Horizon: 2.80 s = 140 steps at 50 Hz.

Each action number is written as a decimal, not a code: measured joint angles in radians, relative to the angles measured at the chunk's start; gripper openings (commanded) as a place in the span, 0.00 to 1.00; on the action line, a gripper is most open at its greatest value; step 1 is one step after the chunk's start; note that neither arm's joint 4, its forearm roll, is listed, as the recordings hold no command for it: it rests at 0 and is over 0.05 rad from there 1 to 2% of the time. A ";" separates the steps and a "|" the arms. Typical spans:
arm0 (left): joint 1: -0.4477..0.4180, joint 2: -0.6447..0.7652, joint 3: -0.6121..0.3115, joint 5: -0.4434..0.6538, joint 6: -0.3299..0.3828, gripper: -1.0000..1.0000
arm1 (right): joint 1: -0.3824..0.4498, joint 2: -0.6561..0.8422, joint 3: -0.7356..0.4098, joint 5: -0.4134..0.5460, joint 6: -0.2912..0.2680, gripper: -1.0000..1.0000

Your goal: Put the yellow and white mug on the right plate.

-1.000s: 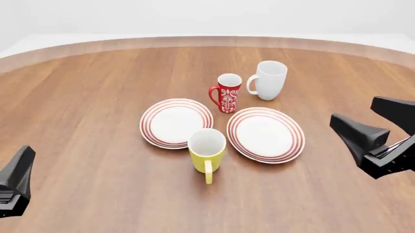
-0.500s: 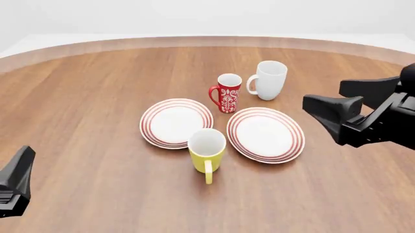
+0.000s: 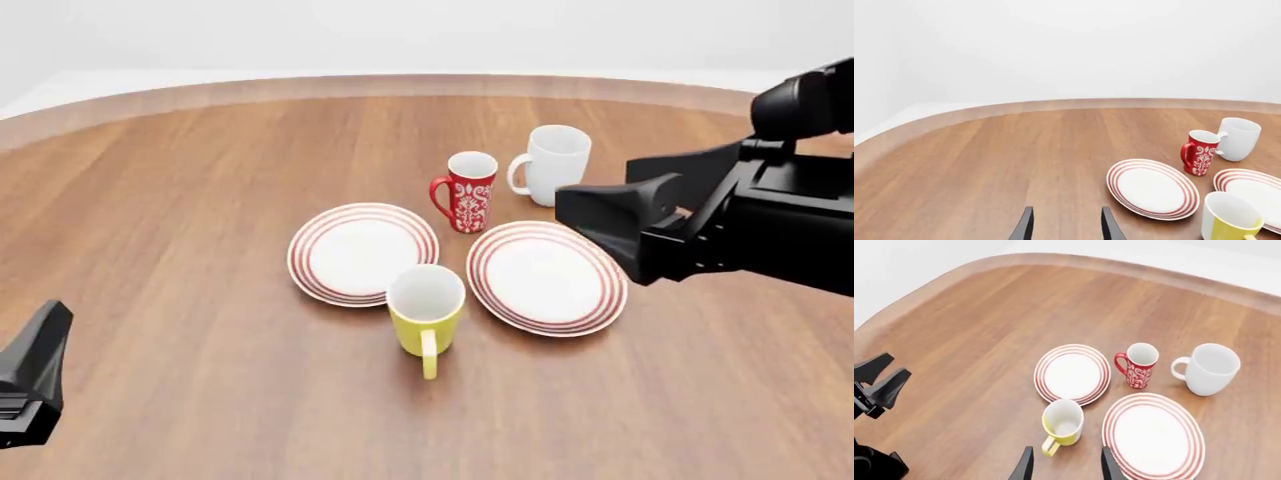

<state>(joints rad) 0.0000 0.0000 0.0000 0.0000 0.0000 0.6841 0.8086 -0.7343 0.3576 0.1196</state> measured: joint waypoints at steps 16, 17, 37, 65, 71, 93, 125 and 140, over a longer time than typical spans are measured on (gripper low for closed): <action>0.000 0.000 0.000 0.000 0.000 1.00 | 0.086 0.039 -0.033 -0.008 0.031 1.00; 0.000 0.000 0.000 0.000 0.000 1.00 | 0.090 0.040 -0.034 -0.009 0.032 1.00; 0.000 0.000 0.000 0.000 0.000 1.00 | 0.139 0.057 -0.038 -0.036 0.034 1.00; 0.000 0.000 0.000 0.000 0.000 1.00 | 0.158 0.048 -0.018 -0.059 0.099 1.00; 0.000 0.000 0.000 0.000 0.000 1.00 | 0.160 0.072 -0.028 -0.055 0.139 1.00; 0.000 0.000 0.000 0.000 0.000 1.00 | 0.179 0.197 -0.101 0.003 0.253 1.00; 0.000 0.000 0.000 0.000 0.000 1.00 | 0.150 0.370 -0.233 0.108 0.285 1.00; 0.000 0.000 0.000 0.000 0.000 1.00 | 0.132 0.462 -0.326 0.175 0.243 1.00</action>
<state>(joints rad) 0.0000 0.0000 0.0000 0.0000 0.0000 0.8166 1.2708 -1.0607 0.5325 0.3628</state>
